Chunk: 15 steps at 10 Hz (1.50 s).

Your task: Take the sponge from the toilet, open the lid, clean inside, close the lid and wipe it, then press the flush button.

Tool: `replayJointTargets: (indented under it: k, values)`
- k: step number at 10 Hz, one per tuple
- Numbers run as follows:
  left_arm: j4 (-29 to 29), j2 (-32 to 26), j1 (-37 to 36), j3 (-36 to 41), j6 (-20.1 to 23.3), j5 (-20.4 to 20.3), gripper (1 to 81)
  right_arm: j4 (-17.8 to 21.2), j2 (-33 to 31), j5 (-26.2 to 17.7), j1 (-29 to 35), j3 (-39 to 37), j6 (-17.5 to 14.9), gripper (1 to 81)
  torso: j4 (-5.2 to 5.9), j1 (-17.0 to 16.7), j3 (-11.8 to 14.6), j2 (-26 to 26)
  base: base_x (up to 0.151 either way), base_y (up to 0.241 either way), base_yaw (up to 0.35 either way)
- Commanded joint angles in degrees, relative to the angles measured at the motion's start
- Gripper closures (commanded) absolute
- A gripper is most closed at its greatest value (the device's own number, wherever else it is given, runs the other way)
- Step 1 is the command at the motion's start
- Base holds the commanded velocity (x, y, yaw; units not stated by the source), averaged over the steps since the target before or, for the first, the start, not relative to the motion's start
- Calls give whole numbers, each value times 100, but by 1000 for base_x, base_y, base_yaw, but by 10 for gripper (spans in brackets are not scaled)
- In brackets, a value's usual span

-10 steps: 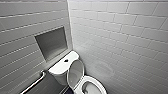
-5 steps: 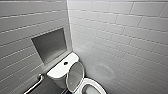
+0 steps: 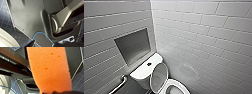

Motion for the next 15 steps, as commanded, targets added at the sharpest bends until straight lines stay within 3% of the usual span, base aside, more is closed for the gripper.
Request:
replayJointTargets:
  k: [1,3,4,8,10,12,13,15]
  values:
    - [-53,-1,-87,11,35,399,10,-24,-53,-360,54,-32,15,811,0,0,0,0,0,0,0]
    - [-62,8,-87,11,35,408,10,-24,-54,-359,150,-14,42,811,0,0,0,0,0,0,0]
    - [-53,8,-87,11,26,408,10,-15,-54,-359,256,-5,50,811,0,0,-121,0,0,0,0]
    - [-44,-1,-87,11,35,408,10,2,-517,-368,783,572,68,811,0,-5,-913,0,0,0,0]
    - [-44,8,-87,11,35,408,10,55,-1249,-359,1064,1585,200,811,280,-2,-1288,0,0,0,0]
    - [-44,17,-87,11,35,408,10,64,-2108,-368,1354,2820,332,811,423,0,-1642,2,0,0,0]
    - [-44,34,-87,11,35,408,10,64,-2408,-368,1520,3245,349,811,226,0,-1340,5,0,0,0]
    - [-44,43,-87,11,35,408,10,37,-2638,-228,1811,3581,349,811,303,5,-1536,9,0,0,0]
